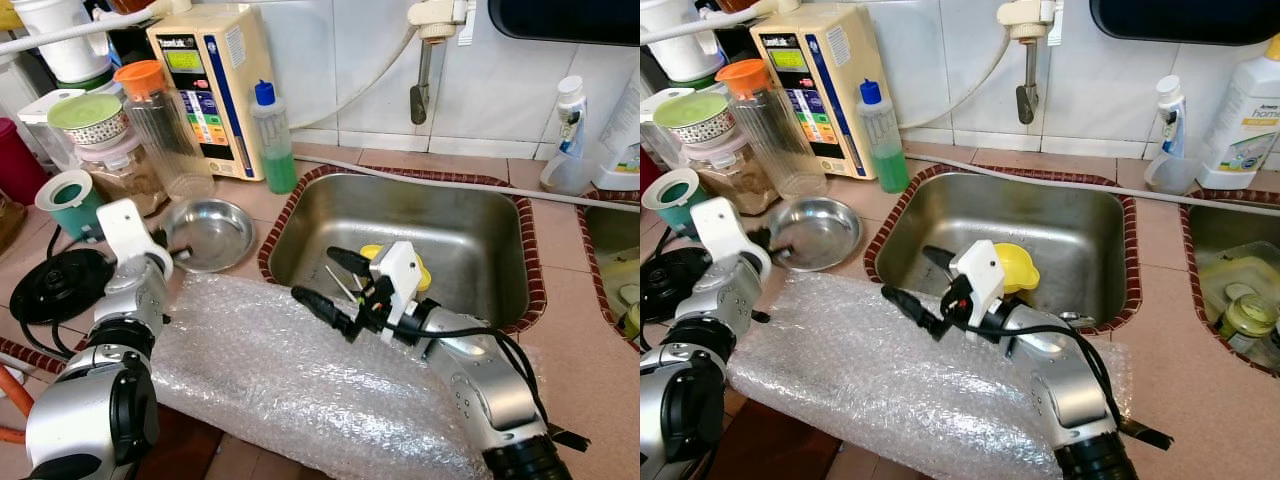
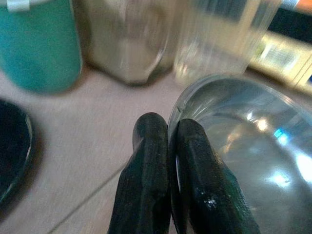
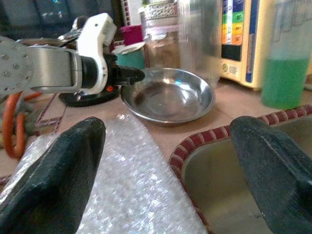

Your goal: Kitchen organization

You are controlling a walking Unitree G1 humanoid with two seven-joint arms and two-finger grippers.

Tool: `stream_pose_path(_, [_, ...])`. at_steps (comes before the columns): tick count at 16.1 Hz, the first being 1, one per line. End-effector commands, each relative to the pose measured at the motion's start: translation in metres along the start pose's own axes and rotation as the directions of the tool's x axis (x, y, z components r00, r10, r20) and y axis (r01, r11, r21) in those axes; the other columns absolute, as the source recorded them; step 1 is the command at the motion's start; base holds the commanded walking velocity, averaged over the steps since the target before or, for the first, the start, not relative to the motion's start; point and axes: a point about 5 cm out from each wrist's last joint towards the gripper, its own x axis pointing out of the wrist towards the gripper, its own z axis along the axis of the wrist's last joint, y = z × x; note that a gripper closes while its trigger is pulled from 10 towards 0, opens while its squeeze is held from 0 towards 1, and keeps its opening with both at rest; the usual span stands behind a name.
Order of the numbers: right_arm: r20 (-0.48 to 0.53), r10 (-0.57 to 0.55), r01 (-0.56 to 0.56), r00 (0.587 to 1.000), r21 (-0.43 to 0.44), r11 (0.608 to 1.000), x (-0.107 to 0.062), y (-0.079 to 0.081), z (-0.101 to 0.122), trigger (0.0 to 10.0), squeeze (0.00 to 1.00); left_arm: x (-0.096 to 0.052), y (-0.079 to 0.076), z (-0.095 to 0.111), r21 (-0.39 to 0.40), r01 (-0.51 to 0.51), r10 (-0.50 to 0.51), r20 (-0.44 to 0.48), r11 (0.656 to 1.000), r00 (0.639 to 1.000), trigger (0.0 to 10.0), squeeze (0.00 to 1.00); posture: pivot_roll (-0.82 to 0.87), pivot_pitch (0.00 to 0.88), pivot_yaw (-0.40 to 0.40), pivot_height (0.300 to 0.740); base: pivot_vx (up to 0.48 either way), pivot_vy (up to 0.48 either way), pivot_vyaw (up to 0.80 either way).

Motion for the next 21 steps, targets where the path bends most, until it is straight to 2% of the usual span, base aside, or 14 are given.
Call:
stream_pose_path(1, [0.018,-0.027,0.027,0.999,-0.008,1.000,0.002,-0.005,0.004,10.0,0.00,0.000,0.004,0.007,-0.017,0.007,-0.006,0.052,1.000,0.999,0.0,0.00,0.09,0.000,0.152,0.740,0.000,0.000,0.00])
stream_pose_path(2, [0.034,-0.084,0.084,0.996,0.009,0.996,0.003,-0.013,0.006,10.0,0.00,-0.001,-0.003,0.016,-0.032,0.070,-0.065,0.133,0.997,0.989,0.0,0.00,0.09,0.000,0.149,0.740,0.000,0.000,0.00])
stream_pose_path(5, [0.040,-0.121,0.118,0.992,0.063,0.991,0.006,-0.017,0.005,10.0,0.00,-0.003,-0.014,0.022,-0.026,0.148,-0.141,0.187,0.989,0.972,0.0,0.00,0.10,0.000,0.146,0.740,0.000,0.000,0.00])
stream_pose_path(8, [0.065,-0.141,0.132,0.988,0.116,0.984,0.010,-0.020,0.003,10.0,0.00,-0.006,-0.032,0.030,-0.039,0.241,-0.224,0.252,0.970,0.942,0.0,0.00,0.10,0.000,0.143,0.740,0.000,0.000,0.00])
stream_pose_path(11, [0.102,-0.298,0.277,0.949,0.182,0.943,0.013,-0.039,0.008,10.0,0.00,-0.013,-0.057,0.035,-0.021,0.382,-0.358,0.304,0.924,0.883,0.0,0.00,0.10,0.000,0.145,0.740,0.000,0.000,0.00])
stream_pose_path(12, [0.111,-0.359,0.332,0.927,0.207,0.920,0.013,-0.047,0.009,10.0,0.00,-0.016,-0.066,0.036,-0.020,0.430,-0.402,0.318,0.903,0.859,0.0,0.00,0.10,0.000,0.143,0.740,0.000,0.000,0.00])
stream_pose_path(14, [0.113,-0.452,0.427,0.885,0.190,0.884,0.012,-0.059,0.010,10.0,0.00,-0.024,-0.085,0.036,-0.009,0.540,-0.507,0.331,0.841,0.795,0.0,0.00,0.10,0.000,0.143,0.740,0.000,0.000,0.00])
stream_pose_path(15, [0.124,-0.460,0.430,0.879,0.209,0.878,0.014,-0.061,0.012,10.0,0.00,-0.028,-0.094,0.034,-0.033,0.582,-0.540,0.330,0.813,0.774,0.0,0.00,0.11,0.000,0.142,0.740,0.000,0.000,0.00])
stream_pose_path(17, [0.135,-0.489,0.454,0.862,0.224,0.863,0.016,-0.066,0.014,10.0,0.00,-0.039,-0.114,0.029,-0.053,0.680,-0.632,0.325,0.731,0.704,0.0,0.00,0.11,0.000,0.142,0.740,0.000,0.000,0.00])
stream_pose_path(21, [0.146,-0.521,0.481,0.841,0.238,0.844,0.019,-0.072,0.018,10.0,0.00,-0.052,-0.130,0.023,-0.092,0.756,-0.699,0.322,0.648,0.638,0.0,0.00,0.11,0.000,0.143,0.740,0.000,0.000,0.00])
